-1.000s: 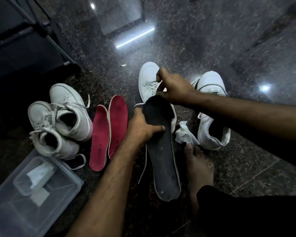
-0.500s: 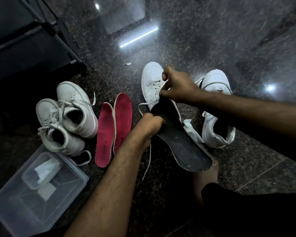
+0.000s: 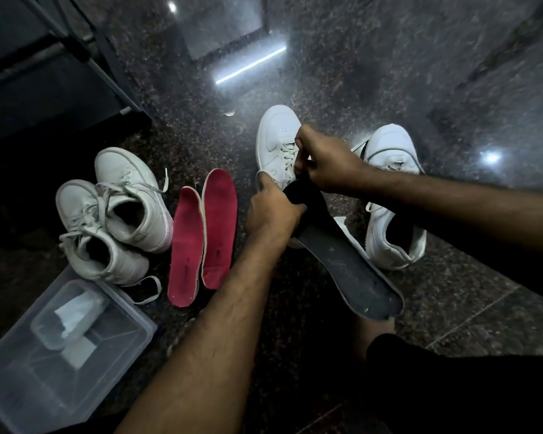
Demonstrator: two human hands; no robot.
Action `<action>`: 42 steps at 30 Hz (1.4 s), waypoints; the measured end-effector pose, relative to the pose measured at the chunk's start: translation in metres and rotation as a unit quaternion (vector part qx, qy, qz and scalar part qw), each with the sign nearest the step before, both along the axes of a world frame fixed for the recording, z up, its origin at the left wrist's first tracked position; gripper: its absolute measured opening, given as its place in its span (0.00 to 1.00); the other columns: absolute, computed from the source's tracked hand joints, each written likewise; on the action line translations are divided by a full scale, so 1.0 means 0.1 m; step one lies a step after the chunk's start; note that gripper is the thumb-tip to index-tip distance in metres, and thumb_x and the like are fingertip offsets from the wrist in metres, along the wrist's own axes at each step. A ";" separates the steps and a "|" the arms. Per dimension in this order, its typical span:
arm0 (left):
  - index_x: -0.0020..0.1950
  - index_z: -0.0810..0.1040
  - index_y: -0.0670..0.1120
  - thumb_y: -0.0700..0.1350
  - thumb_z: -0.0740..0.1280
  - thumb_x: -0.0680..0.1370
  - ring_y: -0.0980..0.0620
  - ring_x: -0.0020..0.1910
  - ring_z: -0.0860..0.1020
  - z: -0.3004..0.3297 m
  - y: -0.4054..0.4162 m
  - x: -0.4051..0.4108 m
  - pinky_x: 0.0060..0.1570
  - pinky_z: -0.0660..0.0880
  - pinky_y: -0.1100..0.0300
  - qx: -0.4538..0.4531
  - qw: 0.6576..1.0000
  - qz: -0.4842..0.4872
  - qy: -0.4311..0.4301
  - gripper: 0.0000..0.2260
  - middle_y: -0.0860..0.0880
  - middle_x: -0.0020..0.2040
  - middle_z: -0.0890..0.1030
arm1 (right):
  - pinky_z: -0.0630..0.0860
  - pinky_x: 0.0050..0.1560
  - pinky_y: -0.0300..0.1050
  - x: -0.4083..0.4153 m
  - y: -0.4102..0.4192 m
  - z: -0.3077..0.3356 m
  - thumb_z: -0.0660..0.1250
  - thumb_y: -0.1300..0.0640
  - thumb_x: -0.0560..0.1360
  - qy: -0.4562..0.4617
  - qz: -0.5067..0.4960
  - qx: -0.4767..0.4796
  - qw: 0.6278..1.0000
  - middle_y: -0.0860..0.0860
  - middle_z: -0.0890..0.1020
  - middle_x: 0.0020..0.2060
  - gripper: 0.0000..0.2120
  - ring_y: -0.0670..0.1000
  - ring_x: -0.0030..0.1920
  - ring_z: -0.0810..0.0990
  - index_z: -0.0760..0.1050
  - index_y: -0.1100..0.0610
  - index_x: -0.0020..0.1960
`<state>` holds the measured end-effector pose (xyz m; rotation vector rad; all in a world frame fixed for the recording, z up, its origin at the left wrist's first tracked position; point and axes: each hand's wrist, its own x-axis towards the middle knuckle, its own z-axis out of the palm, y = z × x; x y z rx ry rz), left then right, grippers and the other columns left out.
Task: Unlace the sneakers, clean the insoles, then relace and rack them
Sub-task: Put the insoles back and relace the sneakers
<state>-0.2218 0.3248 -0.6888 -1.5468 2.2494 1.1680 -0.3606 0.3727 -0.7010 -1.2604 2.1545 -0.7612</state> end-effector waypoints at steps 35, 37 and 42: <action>0.59 0.82 0.46 0.46 0.65 0.81 0.38 0.52 0.78 -0.20 -0.06 -0.02 0.57 0.75 0.46 -0.107 0.980 -0.138 0.093 0.10 0.41 0.59 0.69 | 0.66 0.39 0.45 -0.10 0.01 -0.05 0.63 0.65 0.73 -0.023 0.007 0.032 0.999 0.43 0.74 0.33 0.13 0.50 0.37 0.70 0.63 0.50 0.44; 0.58 0.84 0.45 0.45 0.66 0.80 0.40 0.55 0.77 -0.25 -0.10 -0.02 0.60 0.72 0.52 -0.088 0.984 -0.108 0.108 0.10 0.40 0.60 0.72 | 0.66 0.39 0.46 -0.03 -0.01 -0.03 0.62 0.64 0.73 -0.011 0.011 0.013 1.000 0.46 0.75 0.36 0.10 0.52 0.38 0.71 0.65 0.52 0.48; 0.53 0.87 0.45 0.43 0.73 0.75 0.43 0.47 0.81 -0.33 -0.09 0.05 0.46 0.70 0.56 -0.120 0.982 -0.028 0.143 0.08 0.40 0.47 0.84 | 0.68 0.44 0.44 -0.01 0.04 -0.01 0.65 0.60 0.77 0.046 0.078 -0.001 0.996 0.52 0.81 0.48 0.10 0.52 0.46 0.77 0.72 0.57 0.58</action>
